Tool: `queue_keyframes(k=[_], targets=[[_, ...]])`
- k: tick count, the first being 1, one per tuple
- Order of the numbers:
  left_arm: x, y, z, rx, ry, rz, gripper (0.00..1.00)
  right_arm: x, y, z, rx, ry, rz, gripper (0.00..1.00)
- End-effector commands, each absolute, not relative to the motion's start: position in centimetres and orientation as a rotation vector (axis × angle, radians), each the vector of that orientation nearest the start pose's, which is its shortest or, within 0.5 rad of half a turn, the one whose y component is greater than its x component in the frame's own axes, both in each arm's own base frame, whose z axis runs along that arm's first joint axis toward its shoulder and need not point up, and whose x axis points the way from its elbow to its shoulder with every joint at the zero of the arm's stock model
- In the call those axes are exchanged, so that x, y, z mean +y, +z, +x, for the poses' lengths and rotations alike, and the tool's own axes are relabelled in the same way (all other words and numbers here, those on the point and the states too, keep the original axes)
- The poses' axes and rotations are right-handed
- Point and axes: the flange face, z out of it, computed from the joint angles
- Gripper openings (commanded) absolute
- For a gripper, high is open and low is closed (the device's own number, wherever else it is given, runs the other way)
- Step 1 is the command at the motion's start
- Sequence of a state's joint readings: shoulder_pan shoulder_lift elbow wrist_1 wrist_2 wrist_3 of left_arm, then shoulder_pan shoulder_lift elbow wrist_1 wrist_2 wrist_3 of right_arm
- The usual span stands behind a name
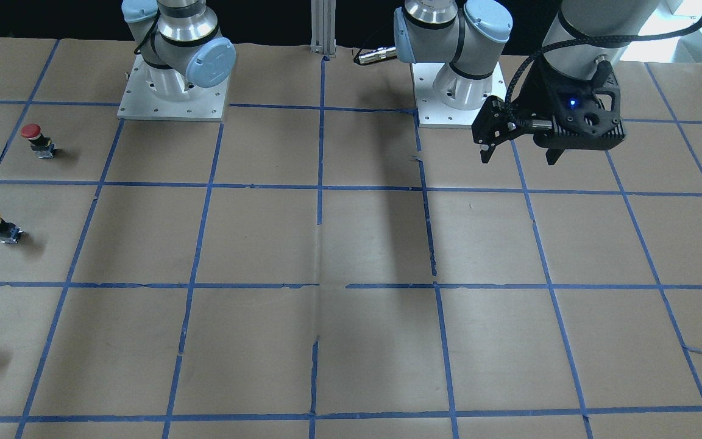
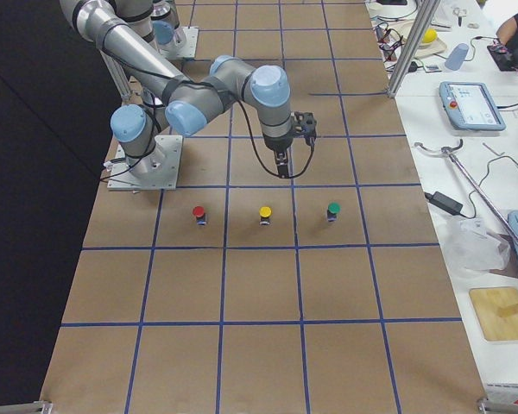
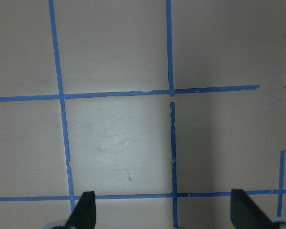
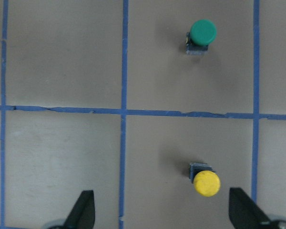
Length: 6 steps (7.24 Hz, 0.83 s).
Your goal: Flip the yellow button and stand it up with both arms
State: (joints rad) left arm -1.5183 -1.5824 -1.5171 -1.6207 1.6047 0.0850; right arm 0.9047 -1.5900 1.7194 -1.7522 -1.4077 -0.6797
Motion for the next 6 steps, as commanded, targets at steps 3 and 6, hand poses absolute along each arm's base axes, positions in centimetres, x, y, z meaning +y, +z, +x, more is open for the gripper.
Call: queue_keyframes(k=[3,6], targets=[[-50.2,50.5,-10.2,3.108,0.011,0.045,1.0,-49.0,50.8,4.7,3.117,-0.061,-0.013,1.0],[-50.2,50.5,-10.2,3.108,0.011,0.045,1.0,-48.7,51.7,9.6,3.127,-0.064,0.078,1.0]])
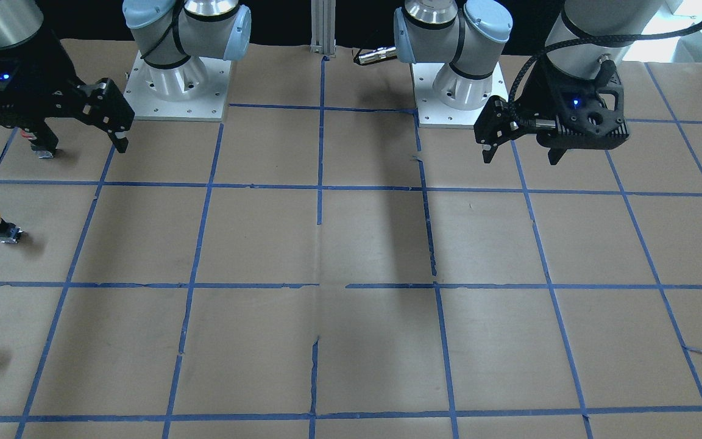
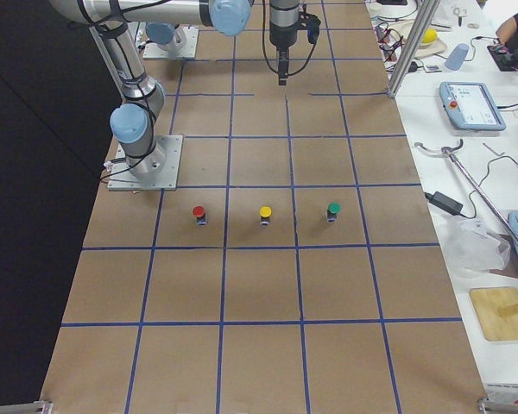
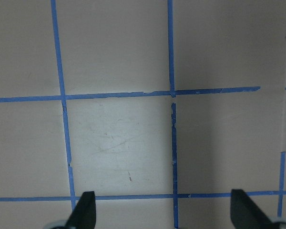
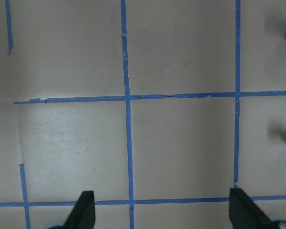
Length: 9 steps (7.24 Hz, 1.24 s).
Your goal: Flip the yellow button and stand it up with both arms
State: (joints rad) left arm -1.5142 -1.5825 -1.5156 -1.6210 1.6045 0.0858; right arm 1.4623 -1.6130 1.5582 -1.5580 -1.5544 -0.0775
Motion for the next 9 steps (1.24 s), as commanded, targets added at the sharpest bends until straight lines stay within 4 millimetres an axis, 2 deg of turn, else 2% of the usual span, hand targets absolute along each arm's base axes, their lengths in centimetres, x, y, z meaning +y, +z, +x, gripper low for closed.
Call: queue_keyframes(k=[1,2,9], targets=[[-50.2,50.48,-10.18,3.11,0.013,0.045,1.0,-48.75,51.63,9.59,3.121,-0.063,0.135,1.0],[-50.21,50.64,-10.03,3.109,0.006,0.041,1.0,-48.79,52.07,9.58,3.118,-0.084,0.178,1.0],[-50.17,50.55,-10.1,3.109,0.011,0.043,1.0,-48.34,51.92,10.13,3.127,-0.072,0.16,1.0]])
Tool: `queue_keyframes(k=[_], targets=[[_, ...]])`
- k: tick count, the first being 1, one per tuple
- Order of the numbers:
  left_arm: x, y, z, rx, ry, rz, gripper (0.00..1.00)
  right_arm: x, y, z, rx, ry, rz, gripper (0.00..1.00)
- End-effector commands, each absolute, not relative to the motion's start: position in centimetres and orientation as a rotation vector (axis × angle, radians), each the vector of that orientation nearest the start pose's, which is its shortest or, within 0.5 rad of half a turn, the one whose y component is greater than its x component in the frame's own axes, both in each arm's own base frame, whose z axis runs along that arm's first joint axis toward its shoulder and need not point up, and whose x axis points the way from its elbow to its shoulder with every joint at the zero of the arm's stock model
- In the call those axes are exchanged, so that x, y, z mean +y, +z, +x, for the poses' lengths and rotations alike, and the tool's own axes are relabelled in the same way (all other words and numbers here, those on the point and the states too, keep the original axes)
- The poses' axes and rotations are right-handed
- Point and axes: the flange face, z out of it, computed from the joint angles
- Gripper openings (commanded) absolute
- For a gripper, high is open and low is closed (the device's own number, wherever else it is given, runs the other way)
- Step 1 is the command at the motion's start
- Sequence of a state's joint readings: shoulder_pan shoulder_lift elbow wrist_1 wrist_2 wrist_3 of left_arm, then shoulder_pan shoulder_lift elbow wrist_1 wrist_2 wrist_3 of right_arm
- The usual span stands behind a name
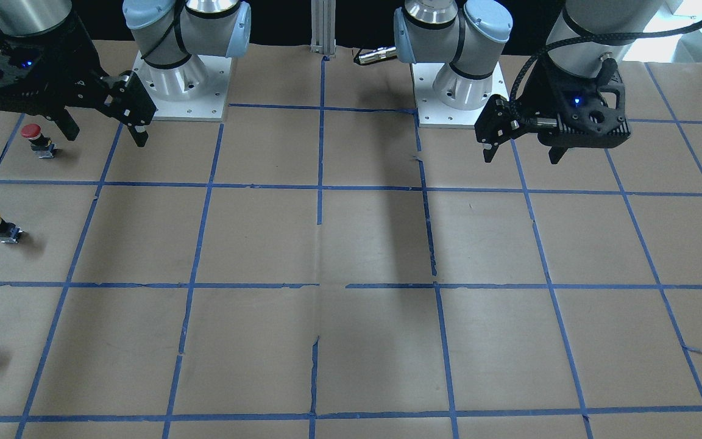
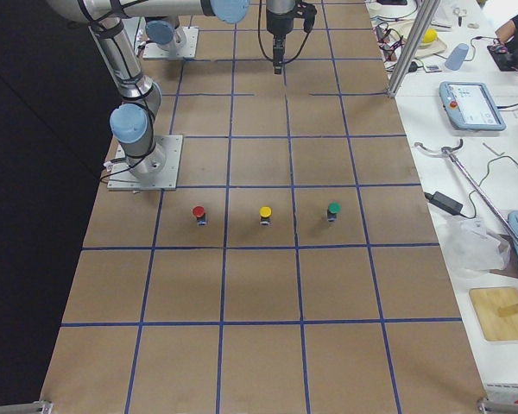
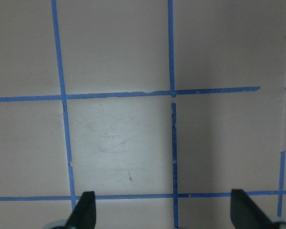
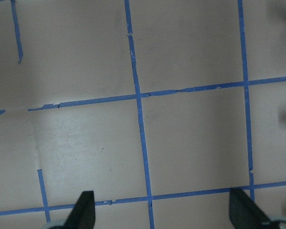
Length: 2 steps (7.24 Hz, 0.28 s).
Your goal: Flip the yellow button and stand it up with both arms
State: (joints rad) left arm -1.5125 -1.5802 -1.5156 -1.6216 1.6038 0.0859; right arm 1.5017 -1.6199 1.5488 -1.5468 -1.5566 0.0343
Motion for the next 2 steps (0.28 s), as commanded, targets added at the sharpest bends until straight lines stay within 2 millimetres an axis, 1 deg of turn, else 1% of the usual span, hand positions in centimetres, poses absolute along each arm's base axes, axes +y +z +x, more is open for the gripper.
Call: queue_keyframes(k=[1,2], targets=[[-50.2,50.57,-10.03,3.109,0.008,0.041,1.0,-48.36,51.93,10.17,3.122,-0.075,0.16,1.0],[-50.17,50.55,-10.1,3.109,0.011,0.043,1.0,-48.28,51.97,10.22,3.118,-0.072,0.16,1.0]])
